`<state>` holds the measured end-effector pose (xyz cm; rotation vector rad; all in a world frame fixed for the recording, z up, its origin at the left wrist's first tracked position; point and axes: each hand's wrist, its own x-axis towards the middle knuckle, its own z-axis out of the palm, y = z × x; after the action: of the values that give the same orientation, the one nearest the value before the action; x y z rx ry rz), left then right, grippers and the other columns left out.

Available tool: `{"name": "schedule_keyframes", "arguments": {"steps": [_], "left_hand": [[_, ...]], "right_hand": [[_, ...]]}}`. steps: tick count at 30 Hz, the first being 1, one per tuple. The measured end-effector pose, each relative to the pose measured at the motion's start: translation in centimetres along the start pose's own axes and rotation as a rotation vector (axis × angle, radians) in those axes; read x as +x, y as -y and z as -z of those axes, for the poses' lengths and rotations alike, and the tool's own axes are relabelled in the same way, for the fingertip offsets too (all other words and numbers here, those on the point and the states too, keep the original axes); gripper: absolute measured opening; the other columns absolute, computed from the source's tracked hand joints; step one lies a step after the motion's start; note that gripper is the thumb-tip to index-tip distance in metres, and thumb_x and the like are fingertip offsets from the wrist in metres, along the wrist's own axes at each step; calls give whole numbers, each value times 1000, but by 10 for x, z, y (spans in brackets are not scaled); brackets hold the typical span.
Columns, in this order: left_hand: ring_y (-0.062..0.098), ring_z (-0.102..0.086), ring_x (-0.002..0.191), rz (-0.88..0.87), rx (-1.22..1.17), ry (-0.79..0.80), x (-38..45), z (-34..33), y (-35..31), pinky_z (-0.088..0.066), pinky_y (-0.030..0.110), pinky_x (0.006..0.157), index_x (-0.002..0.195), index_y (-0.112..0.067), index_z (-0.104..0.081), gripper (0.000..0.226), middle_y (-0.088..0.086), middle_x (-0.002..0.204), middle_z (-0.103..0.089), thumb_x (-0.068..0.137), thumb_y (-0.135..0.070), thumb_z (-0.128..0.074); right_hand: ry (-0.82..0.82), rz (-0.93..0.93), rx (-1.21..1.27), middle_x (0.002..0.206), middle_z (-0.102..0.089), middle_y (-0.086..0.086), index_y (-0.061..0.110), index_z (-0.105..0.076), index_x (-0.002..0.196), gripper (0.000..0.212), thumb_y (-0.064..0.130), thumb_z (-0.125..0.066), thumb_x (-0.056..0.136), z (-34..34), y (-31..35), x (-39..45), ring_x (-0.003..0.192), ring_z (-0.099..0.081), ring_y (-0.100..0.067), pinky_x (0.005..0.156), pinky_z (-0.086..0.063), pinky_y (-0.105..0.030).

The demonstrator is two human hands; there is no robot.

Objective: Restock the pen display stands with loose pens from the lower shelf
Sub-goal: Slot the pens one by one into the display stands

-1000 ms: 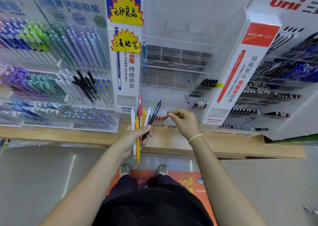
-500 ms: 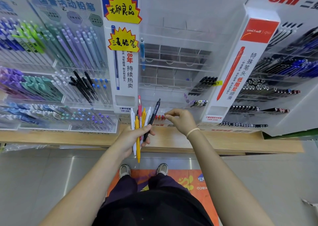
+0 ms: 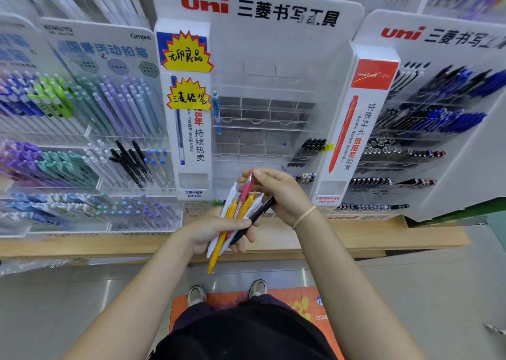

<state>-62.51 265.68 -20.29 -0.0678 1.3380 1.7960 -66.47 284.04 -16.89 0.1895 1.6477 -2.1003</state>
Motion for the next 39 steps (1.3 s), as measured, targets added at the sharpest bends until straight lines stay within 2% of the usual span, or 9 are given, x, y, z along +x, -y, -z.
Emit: {"name": "schedule_keyframes", "arguments": {"steps": [7,10,13,17,19,24,27,33,39], "left_hand": [[22,-64,57,-44,-45,-91,8,-11,-7,-55,30,54,115,0,-58,37,16,80,-70,85,-13,-76],[22,-64,58,-10,2,-102,7,-2,-5,-56,31,56,109,0,-59,29,17,82,-70,85,-13,-70],[24,-65,61,8,-6,-185,8,9,7,-57,32,58,107,0,-61,18,17,85,-71,92,-10,-66],[26,-70,68,-31,-90,-343,13,13,25,-60,34,62,108,2,-63,15,17,89,-74,98,-8,-60],[26,-73,73,-48,-112,-373,15,14,30,-61,35,65,110,0,-63,16,16,93,-76,98,-8,-60],[27,-75,77,-65,-129,-409,18,16,40,-61,35,68,112,-2,-63,16,15,97,-77,99,-9,-59],[27,-74,78,-64,-133,-409,17,17,43,-62,37,72,112,-1,-62,16,15,98,-77,98,-9,-59],[27,-74,78,-69,-152,-394,15,19,42,-62,36,72,112,-3,-63,16,18,101,-76,98,-11,-60],[26,-74,78,-66,-160,-378,16,16,39,-61,33,68,114,-2,-63,18,19,103,-75,98,-10,-60]], "right_hand": [[-82,69,-16,103,-73,-14,5,-71,98,15,16,-62,95,-6,-4,1,95,-67,-25,88,-56,-37],[-208,192,127,95,-70,-9,8,-69,95,13,16,-59,97,4,2,2,91,-65,-22,75,-54,-30],[-392,280,214,91,-67,-9,12,-65,95,9,16,-58,99,21,12,6,75,-60,-14,62,-44,-23],[-514,358,102,89,-71,-8,12,-65,99,4,13,-61,97,38,8,3,76,-63,-19,63,-51,-26],[-521,362,-28,88,-72,-8,13,-66,98,5,10,-63,95,42,-2,-2,80,-67,-20,68,-56,-27],[-484,272,-233,95,-71,-20,2,-67,100,8,2,-65,92,43,-36,-4,83,-70,-22,76,-58,-29],[-453,241,-321,90,-72,-19,1,-68,97,7,0,-65,91,42,-48,-2,80,-69,-20,77,-58,-30],[-519,360,-446,86,-72,-4,16,-69,94,12,5,-67,91,41,-35,-3,82,-70,-14,79,-58,-25],[-469,244,-529,81,-73,-5,15,-70,90,3,13,-72,89,41,-45,10,75,-70,-14,80,-59,-35]]}}
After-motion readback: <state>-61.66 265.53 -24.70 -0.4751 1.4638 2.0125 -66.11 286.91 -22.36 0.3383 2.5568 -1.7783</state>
